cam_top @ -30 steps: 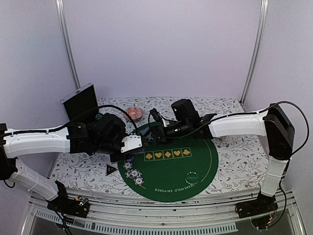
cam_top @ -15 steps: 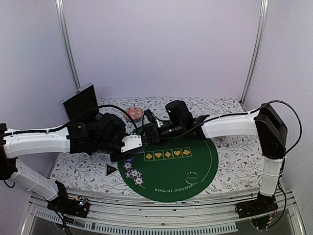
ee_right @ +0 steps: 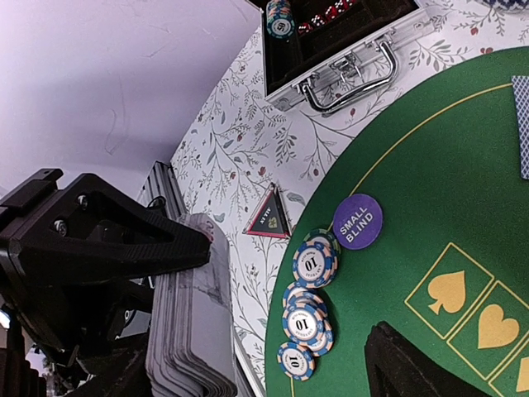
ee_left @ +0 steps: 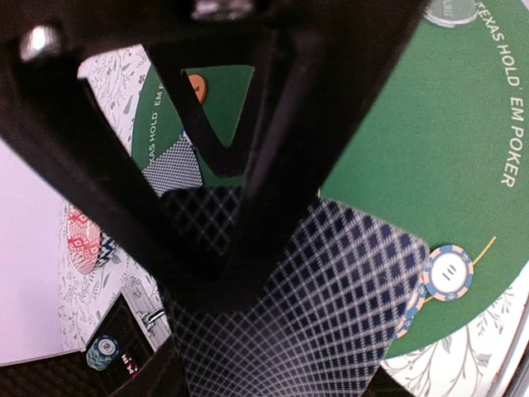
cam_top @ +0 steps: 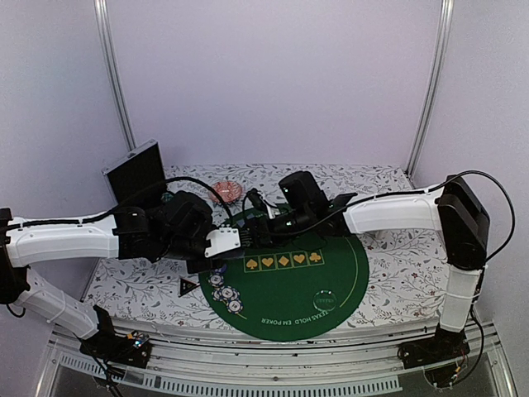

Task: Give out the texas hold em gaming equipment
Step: Pick up the poker card from the face-down deck piles.

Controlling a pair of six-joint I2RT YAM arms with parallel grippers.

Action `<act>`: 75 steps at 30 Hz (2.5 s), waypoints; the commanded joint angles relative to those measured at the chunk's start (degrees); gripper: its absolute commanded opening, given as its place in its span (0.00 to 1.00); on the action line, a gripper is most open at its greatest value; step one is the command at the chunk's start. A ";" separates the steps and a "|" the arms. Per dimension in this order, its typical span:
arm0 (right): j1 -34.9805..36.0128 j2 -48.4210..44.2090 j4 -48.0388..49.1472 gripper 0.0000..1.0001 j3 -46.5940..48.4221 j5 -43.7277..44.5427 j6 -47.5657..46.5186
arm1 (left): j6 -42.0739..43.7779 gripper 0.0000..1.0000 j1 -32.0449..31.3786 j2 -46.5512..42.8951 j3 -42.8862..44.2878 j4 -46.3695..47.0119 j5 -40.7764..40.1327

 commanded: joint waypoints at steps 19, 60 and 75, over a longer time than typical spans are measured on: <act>0.24 -5.38 -7.92 0.35 1.21 2.24 -2.30 | -0.31 0.50 -0.09 0.29 0.31 1.54 0.46; 0.97 -8.79 -15.84 0.11 3.78 3.40 -3.09 | -0.24 0.50 -0.09 0.26 0.17 1.45 0.59; 0.91 -14.03 -19.61 0.03 3.77 4.53 -5.27 | -0.31 0.50 -0.09 0.32 0.22 1.45 0.65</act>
